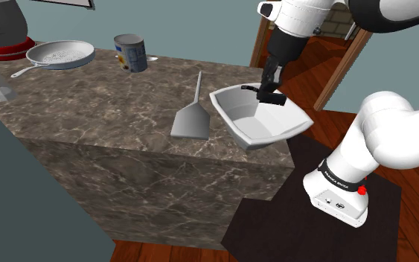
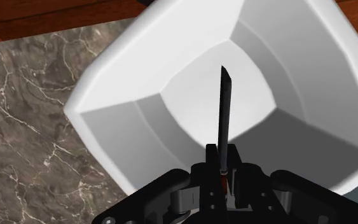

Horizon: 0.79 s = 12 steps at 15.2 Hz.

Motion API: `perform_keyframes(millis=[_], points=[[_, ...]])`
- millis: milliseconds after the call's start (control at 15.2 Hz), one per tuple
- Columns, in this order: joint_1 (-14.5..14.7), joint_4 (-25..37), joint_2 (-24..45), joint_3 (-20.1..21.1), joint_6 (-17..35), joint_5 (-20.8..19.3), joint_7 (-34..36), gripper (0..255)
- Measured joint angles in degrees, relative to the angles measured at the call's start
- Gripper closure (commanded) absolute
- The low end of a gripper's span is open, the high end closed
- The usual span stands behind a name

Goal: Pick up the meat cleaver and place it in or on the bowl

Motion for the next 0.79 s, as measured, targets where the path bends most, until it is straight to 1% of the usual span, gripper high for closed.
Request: perform_keyframes(millis=[132,462,528,792], points=[[0.0,-0.9,0.2,0.1,1.1,0.1,0.0,255],[0.1,-1.2,0.2,0.2,1.4,0.1,0.0,255],[0.1,-1.2,0.2,0.2,1.4,0.1,0.0,0],[0.1,-1.2,0.2,0.2,1.4,0.1,0.0,0]])
